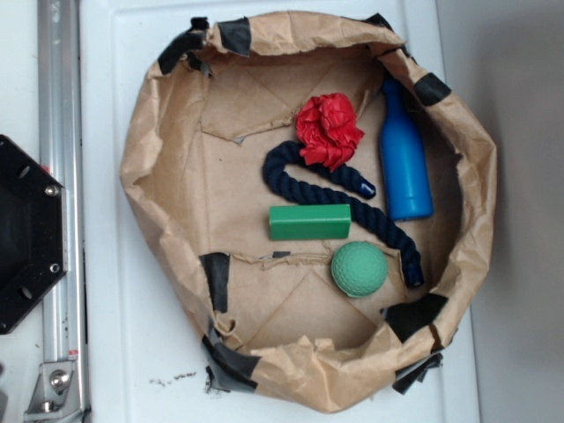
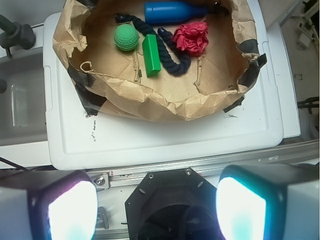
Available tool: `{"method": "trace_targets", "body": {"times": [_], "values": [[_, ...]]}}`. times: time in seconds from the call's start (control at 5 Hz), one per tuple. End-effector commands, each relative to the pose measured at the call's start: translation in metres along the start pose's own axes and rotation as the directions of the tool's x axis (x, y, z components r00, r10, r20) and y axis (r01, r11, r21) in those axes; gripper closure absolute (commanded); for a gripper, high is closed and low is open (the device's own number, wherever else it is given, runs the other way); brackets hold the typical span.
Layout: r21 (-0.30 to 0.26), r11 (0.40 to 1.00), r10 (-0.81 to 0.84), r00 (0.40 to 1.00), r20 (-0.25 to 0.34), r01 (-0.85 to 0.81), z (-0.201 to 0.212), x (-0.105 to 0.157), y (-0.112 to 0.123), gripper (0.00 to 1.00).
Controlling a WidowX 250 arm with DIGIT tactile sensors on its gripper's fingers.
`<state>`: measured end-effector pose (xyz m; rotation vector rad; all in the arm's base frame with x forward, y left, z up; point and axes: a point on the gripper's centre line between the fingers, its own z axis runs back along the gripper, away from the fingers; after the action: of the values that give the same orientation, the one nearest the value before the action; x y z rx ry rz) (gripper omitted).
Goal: Grab the green block.
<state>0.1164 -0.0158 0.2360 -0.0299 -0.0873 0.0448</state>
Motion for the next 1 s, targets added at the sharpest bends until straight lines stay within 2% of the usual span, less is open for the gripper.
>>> {"method": "trace_targets", "body": {"times": [0.0, 0.2, 0.4, 0.6, 0.8], "values": [[0.0, 1.0, 0.0, 1.0, 0.0, 0.0, 0.0, 0.0, 0.0, 0.0], [0.04, 0.999, -0.018, 1.0, -0.016, 0.018, -0.042, 0.047, 0.017, 0.0], [0.006, 1.0, 0.03, 0.994, 0.101, -0.031, -0.045, 0.089, 0.018, 0.0], [-0.075, 0.996, 0.059, 0.993, 0.107, -0.051, -0.07, 0.116, 0.019, 0.0], [-0.148, 0.988, 0.047, 0.997, 0.059, -0.038, -0.118, 0.123, 0.01, 0.0]]}}
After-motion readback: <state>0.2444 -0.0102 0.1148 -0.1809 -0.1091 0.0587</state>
